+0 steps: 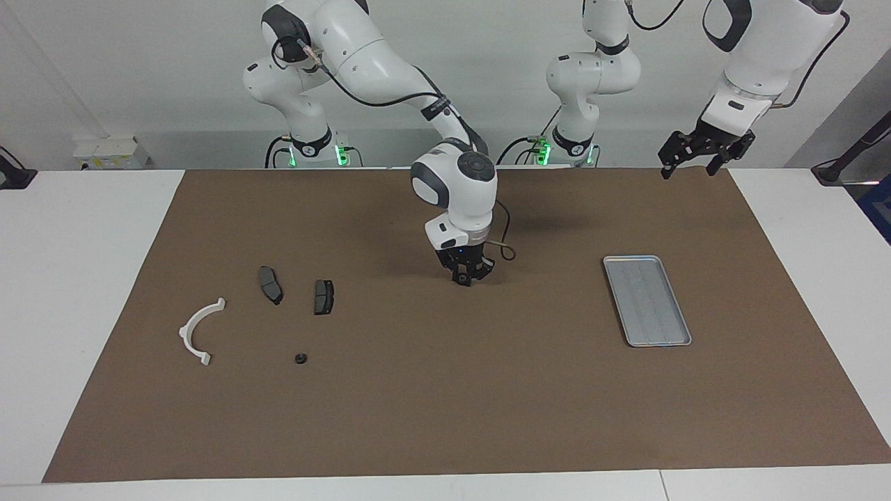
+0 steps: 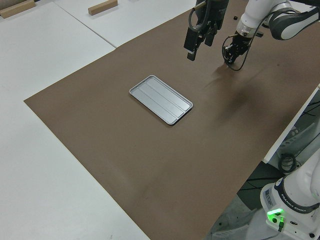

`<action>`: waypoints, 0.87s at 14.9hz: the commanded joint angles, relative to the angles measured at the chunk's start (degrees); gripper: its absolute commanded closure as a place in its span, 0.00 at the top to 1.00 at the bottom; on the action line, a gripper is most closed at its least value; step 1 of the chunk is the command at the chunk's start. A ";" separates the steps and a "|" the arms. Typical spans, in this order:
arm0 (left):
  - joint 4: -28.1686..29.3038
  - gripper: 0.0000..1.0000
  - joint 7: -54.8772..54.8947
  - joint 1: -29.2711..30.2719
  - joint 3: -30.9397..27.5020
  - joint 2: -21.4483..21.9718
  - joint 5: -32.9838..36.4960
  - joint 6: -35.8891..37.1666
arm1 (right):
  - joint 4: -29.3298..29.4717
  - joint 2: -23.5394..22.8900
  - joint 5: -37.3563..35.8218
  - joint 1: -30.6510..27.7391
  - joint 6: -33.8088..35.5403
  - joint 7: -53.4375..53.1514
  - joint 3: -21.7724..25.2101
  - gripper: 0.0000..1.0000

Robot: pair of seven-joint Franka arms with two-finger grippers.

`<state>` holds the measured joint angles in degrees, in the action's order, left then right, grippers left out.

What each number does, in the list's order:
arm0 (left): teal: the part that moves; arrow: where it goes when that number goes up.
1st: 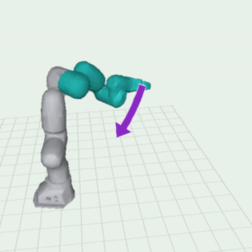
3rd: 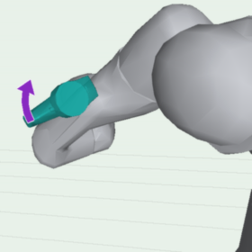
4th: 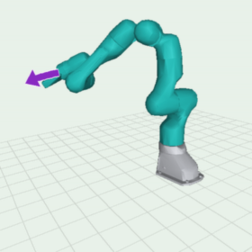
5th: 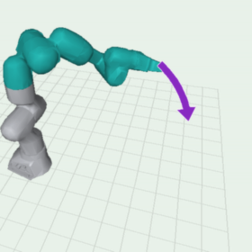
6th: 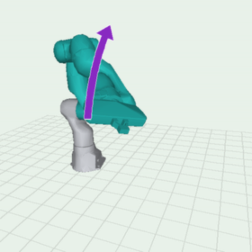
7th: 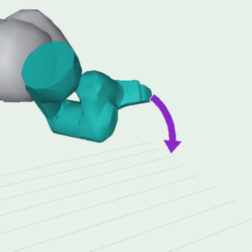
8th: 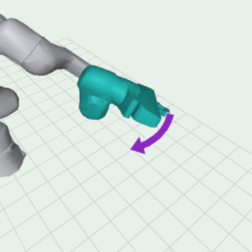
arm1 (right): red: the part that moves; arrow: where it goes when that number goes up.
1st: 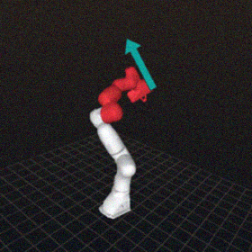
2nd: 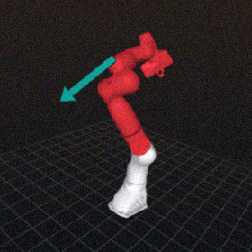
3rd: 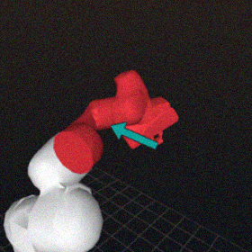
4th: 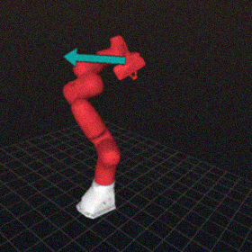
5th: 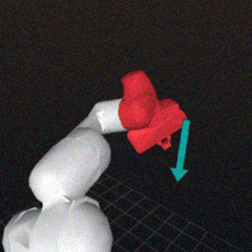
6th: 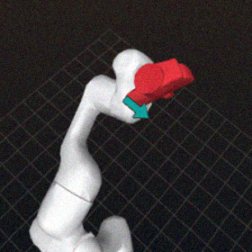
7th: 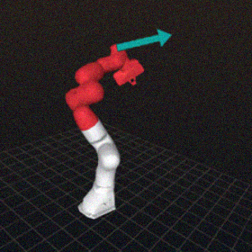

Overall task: Pick bearing gear from pile to tray
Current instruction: 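Lower the bearing onto the table center and open the right gripper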

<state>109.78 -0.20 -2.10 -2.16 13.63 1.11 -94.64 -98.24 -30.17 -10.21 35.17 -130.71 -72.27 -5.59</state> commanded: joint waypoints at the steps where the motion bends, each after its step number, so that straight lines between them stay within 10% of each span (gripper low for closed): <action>1: 0.70 1.00 -0.15 -0.80 -0.57 1.40 -0.49 0.16 | 0.07 -0.59 -1.57 0.25 -1.21 -1.91 -0.03 0.00; 4: 0.70 1.00 -0.15 -0.80 -0.57 1.40 -0.49 -0.19 | -0.29 -0.68 -1.57 0.25 -2.27 -2.79 -0.03 0.00; 5: 0.70 1.00 -0.15 -0.89 -0.57 1.40 -0.41 -0.02 | -0.29 -0.68 -1.57 0.25 -2.01 -3.31 -0.03 0.19; 6: 0.70 1.00 0.11 -0.89 -0.48 1.31 -0.40 -0.27 | -0.02 -0.59 -1.57 0.16 -1.48 -3.93 -0.03 0.70; 7: 0.70 1.00 0.46 -0.89 -0.57 1.31 -0.40 -0.45 | 0.67 -0.50 -1.57 0.16 -0.43 -4.19 0.06 1.00; 13: 0.79 1.00 0.21 -0.80 -0.57 1.40 -0.49 -0.89 | 9.20 2.03 -0.96 -4.14 11.08 -0.78 0.06 1.00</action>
<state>109.78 -0.18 -2.14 -2.15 13.74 1.11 -94.77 -91.49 -29.70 -10.29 33.39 -123.29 -74.37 -4.93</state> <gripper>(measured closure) 0.000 0.009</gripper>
